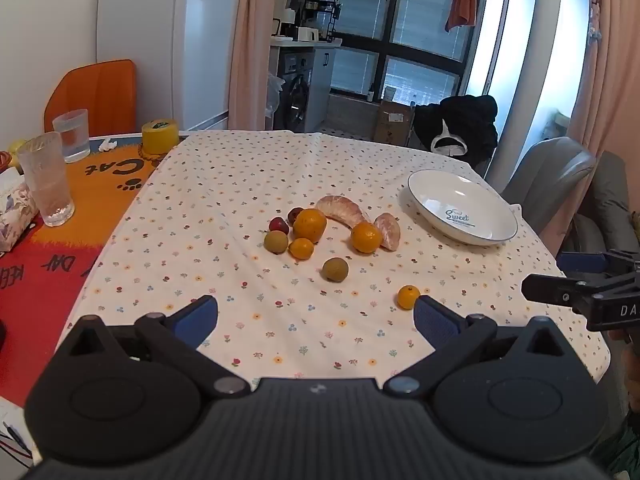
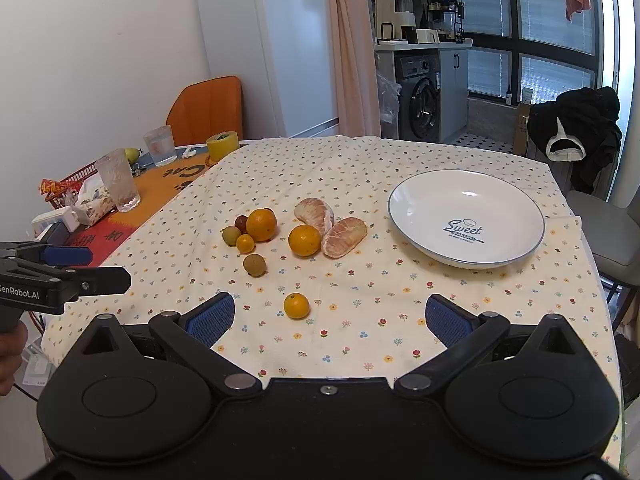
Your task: Organize fruits
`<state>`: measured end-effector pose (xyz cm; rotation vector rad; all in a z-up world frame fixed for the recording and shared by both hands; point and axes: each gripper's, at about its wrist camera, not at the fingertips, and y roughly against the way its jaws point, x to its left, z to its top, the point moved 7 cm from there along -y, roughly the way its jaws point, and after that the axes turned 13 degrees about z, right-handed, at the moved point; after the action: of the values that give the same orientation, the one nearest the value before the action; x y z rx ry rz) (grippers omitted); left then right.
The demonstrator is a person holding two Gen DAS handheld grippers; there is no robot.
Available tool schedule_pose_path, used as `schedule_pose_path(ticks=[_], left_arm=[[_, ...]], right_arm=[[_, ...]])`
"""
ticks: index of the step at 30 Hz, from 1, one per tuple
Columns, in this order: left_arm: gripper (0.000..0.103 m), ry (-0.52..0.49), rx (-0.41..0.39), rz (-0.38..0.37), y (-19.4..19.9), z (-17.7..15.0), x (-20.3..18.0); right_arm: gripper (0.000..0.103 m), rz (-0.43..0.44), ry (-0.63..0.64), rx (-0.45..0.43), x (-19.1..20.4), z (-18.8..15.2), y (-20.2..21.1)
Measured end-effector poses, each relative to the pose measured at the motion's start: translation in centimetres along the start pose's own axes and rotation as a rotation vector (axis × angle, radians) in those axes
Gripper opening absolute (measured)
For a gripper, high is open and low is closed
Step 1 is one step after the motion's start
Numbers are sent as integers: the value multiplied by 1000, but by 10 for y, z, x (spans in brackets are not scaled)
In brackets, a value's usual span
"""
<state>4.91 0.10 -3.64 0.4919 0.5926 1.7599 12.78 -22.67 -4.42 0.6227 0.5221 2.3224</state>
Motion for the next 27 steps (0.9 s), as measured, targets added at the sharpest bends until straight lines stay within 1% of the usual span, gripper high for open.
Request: schedule_pose_path(ticks=[8,27], left_arm=[[103,-5,-5,-11,4,2,-3],[103,-18,-9,-8,5,0,-7]], right_arm=[[103,2,5,1,0,0,1],[103,1,23,7,7,1,4]])
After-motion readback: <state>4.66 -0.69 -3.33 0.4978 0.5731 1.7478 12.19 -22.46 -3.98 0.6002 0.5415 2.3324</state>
